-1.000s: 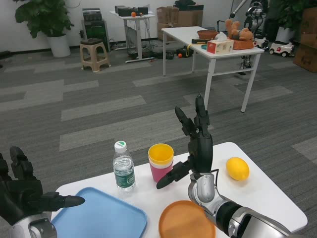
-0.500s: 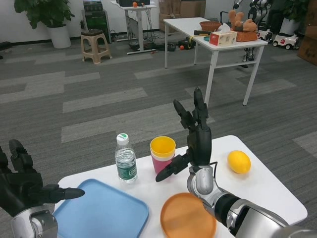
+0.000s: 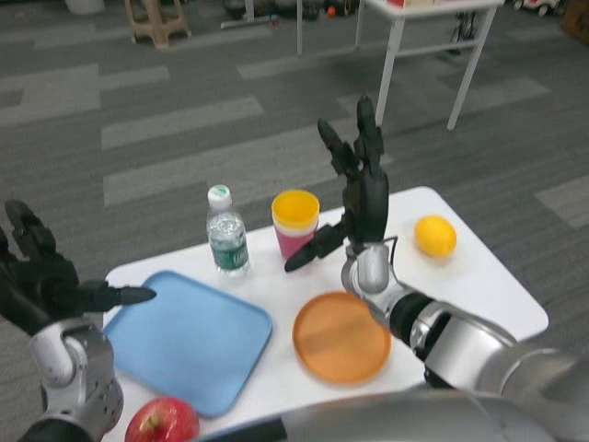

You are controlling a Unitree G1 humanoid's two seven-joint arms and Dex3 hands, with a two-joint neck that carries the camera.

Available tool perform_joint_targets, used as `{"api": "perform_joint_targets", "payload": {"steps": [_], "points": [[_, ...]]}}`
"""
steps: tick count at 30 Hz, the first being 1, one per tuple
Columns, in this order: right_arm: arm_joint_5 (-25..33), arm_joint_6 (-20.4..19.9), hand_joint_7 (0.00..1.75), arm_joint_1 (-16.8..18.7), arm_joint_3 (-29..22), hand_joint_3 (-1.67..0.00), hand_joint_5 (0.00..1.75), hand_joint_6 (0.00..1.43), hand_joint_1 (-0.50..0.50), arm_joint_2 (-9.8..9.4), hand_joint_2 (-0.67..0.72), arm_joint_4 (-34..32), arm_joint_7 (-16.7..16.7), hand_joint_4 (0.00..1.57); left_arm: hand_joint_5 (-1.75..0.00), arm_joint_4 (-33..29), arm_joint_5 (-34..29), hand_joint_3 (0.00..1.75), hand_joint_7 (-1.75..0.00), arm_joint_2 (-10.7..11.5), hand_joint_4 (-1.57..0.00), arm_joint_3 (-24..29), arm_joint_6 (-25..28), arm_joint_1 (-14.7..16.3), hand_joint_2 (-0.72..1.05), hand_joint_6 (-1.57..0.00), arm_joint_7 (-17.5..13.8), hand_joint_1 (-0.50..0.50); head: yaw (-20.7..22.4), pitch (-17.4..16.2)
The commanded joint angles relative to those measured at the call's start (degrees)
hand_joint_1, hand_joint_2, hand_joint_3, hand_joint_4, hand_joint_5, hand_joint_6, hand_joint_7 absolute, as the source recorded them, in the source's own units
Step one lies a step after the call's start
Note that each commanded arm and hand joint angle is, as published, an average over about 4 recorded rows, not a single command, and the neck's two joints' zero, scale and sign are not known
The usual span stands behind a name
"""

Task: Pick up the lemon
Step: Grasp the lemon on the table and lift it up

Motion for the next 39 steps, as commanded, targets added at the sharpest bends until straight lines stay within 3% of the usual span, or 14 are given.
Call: {"api": "perform_joint_targets", "payload": {"steps": [1,14,17,20,24,32,39], "points": [[0.21,-0.57,0.0,0.44,-0.98,0.0,0.02,0.0,-0.29,-0.44,0.72,0.33,-0.27,0.8,0.0,-0.46,-0.18,0.09,-0.07,0.58,0.0,0.06,0.14,0.46,-0.46,0.0,0.04,-0.27,0.46,-1.87],[2.61,-0.5,0.0,0.44,-1.38,0.0,0.0,0.0,-0.29,-2.04,0.72,2.63,0.38,0.64,0.0,0.27,-1.56,0.09,-0.07,0.84,0.0,-0.74,0.8,0.24,-0.44,-0.01,-0.05,-0.27,0.32,-6.06],[3.84,-0.5,0.0,0.44,-2.94,0.0,0.05,0.0,-0.32,-2.42,0.71,3.03,2.3,0.57,0.0,0.62,-1.78,0.09,-0.07,0.93,0.0,-0.74,1.77,0.06,-0.37,0.0,-0.24,-0.26,-0.46,-6.39],[7.42,-0.41,0.0,1.08,-4.94,0.0,0.07,0.0,-0.34,-3.49,0.66,3.03,5.33,0.47,0.0,0.89,-2.31,0.09,-0.07,1.02,0.0,-0.87,2.72,-0.07,-0.37,0.0,-0.62,-0.25,-2.49,-5.81],[15.18,-0.24,0.0,4.0,-8.36,0.0,0.1,0.0,-0.42,-6.44,0.58,1.45,8.87,0.24,0.0,1.76,-3.19,0.09,-0.07,1.02,0.0,-1.09,2.83,-0.42,-0.37,0.0,-0.66,-0.22,-6.86,-4.71],[15.31,0.29,0.0,8.49,-17.72,0.0,0.1,0.0,-0.46,-8.72,0.47,-0.09,9.13,0.14,0.0,3.7,-3.63,0.09,-0.07,1.02,0.0,-1.66,3.0,-1.7,-0.37,0.0,-0.66,-0.21,-13.25,-2.59],[15.35,0.95,0.0,10.11,-25.41,0.0,0.1,0.0,-0.46,-8.68,0.47,4.96,10.4,0.14,0.0,4.75,-4.95,0.09,-0.07,1.02,0.0,-2.76,4.98,-2.71,-0.33,0.0,-2.07,-0.21,-19.53,0.79]]}}
